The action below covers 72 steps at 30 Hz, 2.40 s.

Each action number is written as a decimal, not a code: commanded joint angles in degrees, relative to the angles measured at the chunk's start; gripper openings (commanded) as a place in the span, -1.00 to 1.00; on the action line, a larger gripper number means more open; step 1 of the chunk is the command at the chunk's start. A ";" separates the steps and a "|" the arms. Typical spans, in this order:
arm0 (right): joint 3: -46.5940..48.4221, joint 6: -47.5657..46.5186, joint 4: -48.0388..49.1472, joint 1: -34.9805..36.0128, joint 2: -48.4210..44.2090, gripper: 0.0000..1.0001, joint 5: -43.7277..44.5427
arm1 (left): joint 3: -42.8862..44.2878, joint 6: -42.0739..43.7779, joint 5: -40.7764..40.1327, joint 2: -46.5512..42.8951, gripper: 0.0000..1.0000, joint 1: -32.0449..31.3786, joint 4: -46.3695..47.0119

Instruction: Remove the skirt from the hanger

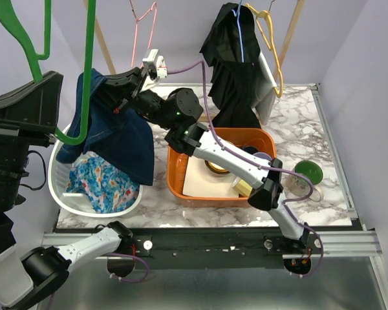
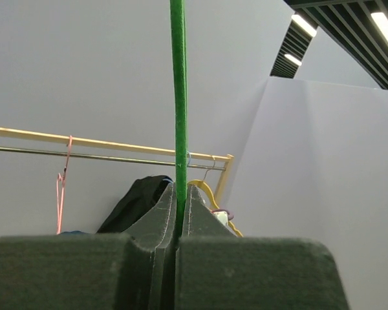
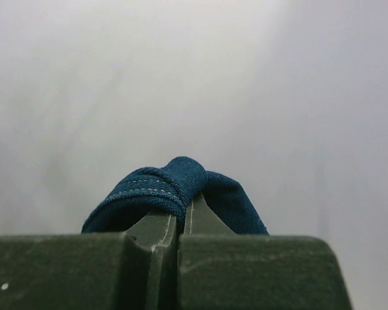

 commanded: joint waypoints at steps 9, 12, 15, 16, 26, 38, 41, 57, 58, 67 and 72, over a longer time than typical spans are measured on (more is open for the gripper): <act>4.20 1.38 22.44 0.27 6.15 -0.99 -5.12 | -1.46 -2.19 4.35 -2.23 -1.00 0.04 3.63; 8.24 3.05 21.05 0.35 8.96 -0.99 -6.43 | -1.63 -2.10 4.35 -2.23 -1.00 0.04 3.45; 6.76 7.43 22.02 0.44 8.88 -0.99 -6.79 | -2.86 -2.01 4.09 -2.93 -1.00 0.04 3.97; 4.84 10.40 21.76 0.35 8.70 -0.99 -7.14 | -3.56 -1.92 4.09 -3.11 -1.00 0.04 4.07; -19.43 17.55 13.72 0.97 5.28 -0.94 -3.38 | -6.11 1.59 0.40 -3.38 -1.00 0.04 1.96; -21.63 7.36 -17.41 0.88 -4.65 0.64 7.88 | -10.25 6.16 -7.77 -2.58 -1.00 0.12 -1.91; -25.84 6.48 -25.40 0.97 -8.87 0.65 13.13 | -10.25 6.34 -8.30 -2.76 -1.00 0.04 -2.35; -27.79 -3.89 -58.13 0.97 -11.87 0.63 15.36 | -9.63 6.78 -9.54 -1.18 -1.00 0.04 -4.11; -28.57 -3.98 -58.05 0.97 -12.04 0.65 14.93 | -9.63 6.69 -9.45 -1.09 -1.00 0.04 -4.02; -36.05 -1.79 -55.33 0.97 -12.74 0.74 10.53 | -14.46 5.72 -9.27 -1.44 -1.00 0.04 -3.23; -38.60 -1.17 -51.64 0.97 -12.74 0.62 10.26 | -17.71 5.72 -9.36 -2.58 -1.00 0.04 -2.27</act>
